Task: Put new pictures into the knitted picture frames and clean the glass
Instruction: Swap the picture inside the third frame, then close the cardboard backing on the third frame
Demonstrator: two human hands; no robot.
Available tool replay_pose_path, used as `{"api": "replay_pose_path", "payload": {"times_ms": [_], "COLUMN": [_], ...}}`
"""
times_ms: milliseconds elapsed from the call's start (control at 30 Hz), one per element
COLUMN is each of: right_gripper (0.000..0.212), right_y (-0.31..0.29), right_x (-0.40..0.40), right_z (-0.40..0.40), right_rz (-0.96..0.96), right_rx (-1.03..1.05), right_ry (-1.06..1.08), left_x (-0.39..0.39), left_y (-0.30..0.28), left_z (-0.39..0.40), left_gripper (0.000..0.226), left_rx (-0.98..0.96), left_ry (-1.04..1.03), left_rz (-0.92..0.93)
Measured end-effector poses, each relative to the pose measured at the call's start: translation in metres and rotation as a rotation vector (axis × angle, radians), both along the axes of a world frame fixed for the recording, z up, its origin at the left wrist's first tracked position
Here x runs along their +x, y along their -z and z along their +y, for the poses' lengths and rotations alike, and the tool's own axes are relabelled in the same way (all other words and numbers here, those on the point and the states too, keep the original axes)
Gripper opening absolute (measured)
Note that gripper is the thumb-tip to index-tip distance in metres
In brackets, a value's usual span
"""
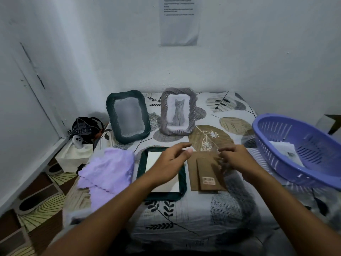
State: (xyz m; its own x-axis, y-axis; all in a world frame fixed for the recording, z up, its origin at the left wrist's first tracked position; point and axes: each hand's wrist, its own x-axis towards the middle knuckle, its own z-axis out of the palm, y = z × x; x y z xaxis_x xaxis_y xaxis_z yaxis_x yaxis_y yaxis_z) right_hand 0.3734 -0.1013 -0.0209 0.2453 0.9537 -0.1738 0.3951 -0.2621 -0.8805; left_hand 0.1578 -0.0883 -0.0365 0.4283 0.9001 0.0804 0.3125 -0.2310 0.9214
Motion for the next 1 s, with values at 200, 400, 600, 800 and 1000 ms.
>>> {"api": "replay_pose_path", "payload": {"times_ms": [200, 400, 600, 800, 1000], "right_gripper": [0.024, 0.023, 0.031, 0.05, 0.063], "right_y": [0.009, 0.016, 0.016, 0.009, 0.002], "right_x": [0.012, 0.011, 0.018, 0.02, 0.016], "right_z": [-0.016, -0.016, -0.012, -0.012, -0.015], "right_rz": [0.132, 0.279, 0.515, 0.481, 0.338], "right_rx": [-0.068, -0.116, -0.091, -0.106, -0.051], "right_ry": [0.018, 0.034, 0.155, 0.034, -0.038], "left_x": [0.049, 0.067, 0.067, 0.062, 0.052], "left_y": [0.005, 0.001, -0.003, -0.003, -0.013], "left_z": [-0.016, -0.021, -0.019, -0.013, -0.015], "left_gripper": [0.063, 0.054, 0.057, 0.059, 0.046], "left_rx": [-0.319, -0.461, -0.579, -0.649, -0.603], "left_ry": [-0.006, -0.118, -0.178, -0.16, -0.093], "left_rz": [-0.132, -0.283, -0.454, -0.613, -0.593]}}
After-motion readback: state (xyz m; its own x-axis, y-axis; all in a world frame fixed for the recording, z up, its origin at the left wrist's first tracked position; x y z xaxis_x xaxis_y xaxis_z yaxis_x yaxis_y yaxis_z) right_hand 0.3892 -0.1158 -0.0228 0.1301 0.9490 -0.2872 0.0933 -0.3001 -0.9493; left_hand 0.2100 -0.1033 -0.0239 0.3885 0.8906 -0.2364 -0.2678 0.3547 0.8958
